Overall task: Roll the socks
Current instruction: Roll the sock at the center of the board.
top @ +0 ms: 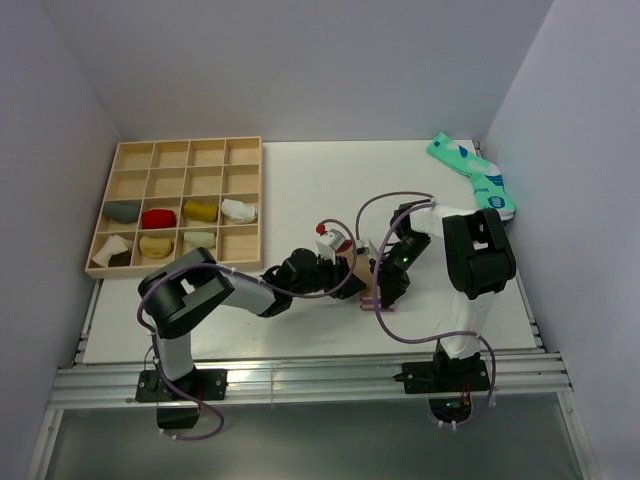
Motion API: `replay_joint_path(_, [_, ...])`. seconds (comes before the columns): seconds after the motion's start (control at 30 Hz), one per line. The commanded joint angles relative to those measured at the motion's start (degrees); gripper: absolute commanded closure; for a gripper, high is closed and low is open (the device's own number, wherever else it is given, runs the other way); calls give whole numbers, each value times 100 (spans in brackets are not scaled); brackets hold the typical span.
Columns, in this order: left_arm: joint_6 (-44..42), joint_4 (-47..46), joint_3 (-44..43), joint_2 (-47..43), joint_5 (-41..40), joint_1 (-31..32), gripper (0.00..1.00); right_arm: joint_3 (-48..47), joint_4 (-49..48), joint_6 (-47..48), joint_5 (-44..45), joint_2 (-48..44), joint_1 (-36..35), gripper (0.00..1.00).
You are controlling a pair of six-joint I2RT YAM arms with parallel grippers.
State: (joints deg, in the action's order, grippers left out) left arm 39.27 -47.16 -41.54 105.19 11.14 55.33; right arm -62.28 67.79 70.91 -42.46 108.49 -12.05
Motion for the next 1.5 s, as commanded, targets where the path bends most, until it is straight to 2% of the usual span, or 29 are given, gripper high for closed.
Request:
replay_joint_path(0.0, [-534, -733, -223, 264, 635, 13, 58, -91, 24, -192, 80, 58, 36, 80])
replay_joint_path(0.37, [-437, -1779, -179, 1047, 1409, 4, 55, -240, -178, -605, 106, 252, 36, 80])
replay_joint_path(0.87, [-393, -2026, -126, 1197, 1655, 13, 53, -258, -433, -930, 203, 278, 28, 81])
replay_joint_path(1.23, [-200, -1929, -460, 1619, 1725, 118, 54, -197, -556, -1009, 247, 182, 28, 81])
replay_joint_path(1.33, [-43, -1903, -460, 1707, 1647, 118, 62, -153, -653, -1062, 264, 112, 19, 81])
replay_joint_path(1.43, [46, -1657, -434, 1698, 1550, 127, 89, -22, -881, -1237, 343, -38, 28, 79])
replay_joint_path(1.47, [55, -1543, -451, 1689, 1515, 127, 94, 23, -960, -1281, 378, -116, 28, 78])
